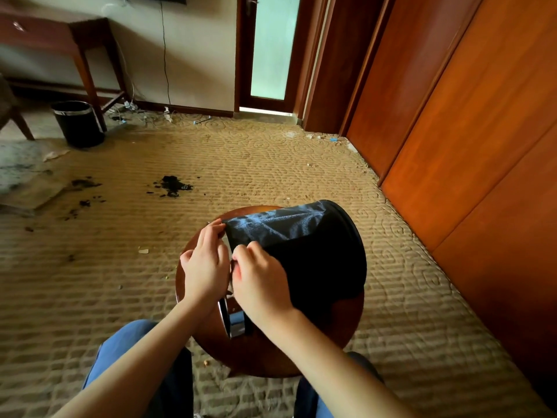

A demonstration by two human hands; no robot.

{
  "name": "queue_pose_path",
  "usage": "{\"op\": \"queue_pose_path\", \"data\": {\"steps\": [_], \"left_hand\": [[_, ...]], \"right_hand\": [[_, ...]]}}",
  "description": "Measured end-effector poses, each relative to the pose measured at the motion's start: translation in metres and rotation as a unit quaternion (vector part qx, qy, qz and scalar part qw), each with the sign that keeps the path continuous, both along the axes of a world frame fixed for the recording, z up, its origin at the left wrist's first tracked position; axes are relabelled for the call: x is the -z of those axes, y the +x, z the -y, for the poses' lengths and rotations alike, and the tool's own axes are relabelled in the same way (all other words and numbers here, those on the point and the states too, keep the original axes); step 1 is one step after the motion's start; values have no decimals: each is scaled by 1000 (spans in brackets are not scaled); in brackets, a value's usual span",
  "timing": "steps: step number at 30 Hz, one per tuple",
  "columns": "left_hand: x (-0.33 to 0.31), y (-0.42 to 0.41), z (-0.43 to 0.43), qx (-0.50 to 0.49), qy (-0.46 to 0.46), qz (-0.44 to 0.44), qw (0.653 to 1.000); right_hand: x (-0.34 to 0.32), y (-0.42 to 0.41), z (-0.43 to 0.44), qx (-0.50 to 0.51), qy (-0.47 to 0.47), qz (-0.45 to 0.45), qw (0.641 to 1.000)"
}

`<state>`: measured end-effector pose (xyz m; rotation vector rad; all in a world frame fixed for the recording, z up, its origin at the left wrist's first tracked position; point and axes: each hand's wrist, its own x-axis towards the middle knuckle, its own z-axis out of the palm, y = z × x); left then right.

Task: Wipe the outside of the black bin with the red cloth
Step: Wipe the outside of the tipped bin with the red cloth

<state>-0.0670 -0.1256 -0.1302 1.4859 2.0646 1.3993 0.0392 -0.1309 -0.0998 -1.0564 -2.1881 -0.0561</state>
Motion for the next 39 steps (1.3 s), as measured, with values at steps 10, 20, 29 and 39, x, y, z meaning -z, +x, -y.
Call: {"op": "queue_pose_path", "data": {"steps": [10, 20, 29, 39], "left_hand": [[6, 1, 1, 23, 33, 16, 999], [10, -1, 1, 35, 63, 39, 997], [12, -7, 5, 53, 62, -6, 997], [12, -4, 0, 46, 74, 51, 995]], "right_hand": [[-14, 135, -78, 230, -93, 24, 968], [-2, -1, -4, 2, -11, 0, 1000], [-1, 110, -60, 98, -20, 15, 995], [-1, 91, -41, 120, -35, 11, 992]]}}
